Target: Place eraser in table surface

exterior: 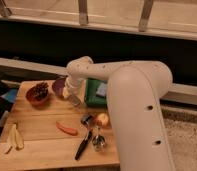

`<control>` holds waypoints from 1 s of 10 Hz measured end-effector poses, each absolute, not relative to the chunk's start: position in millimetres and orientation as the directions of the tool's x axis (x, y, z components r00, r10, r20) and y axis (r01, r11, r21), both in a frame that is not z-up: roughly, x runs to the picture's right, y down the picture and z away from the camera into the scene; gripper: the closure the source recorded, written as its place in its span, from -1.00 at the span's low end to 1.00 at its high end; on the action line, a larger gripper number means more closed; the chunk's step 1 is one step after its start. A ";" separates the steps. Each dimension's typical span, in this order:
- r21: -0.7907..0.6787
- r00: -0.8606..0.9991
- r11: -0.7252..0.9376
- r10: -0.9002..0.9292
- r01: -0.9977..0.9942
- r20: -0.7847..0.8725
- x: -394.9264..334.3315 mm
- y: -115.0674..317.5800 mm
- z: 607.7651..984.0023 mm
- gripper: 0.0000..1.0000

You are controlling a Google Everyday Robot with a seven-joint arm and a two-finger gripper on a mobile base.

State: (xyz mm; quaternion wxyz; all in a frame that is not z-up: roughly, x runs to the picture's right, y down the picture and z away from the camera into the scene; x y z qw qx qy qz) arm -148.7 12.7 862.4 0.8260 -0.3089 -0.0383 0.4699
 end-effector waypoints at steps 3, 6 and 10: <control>-0.525 0.551 0.398 0.817 -0.752 -0.170 -144.6 -12.2 845.5 1.00; -0.536 0.564 0.417 0.814 -0.734 -0.139 -151.4 -16.4 839.1 1.00; -0.596 0.566 0.395 0.815 -0.699 -0.124 -160.4 -8.6 837.3 1.00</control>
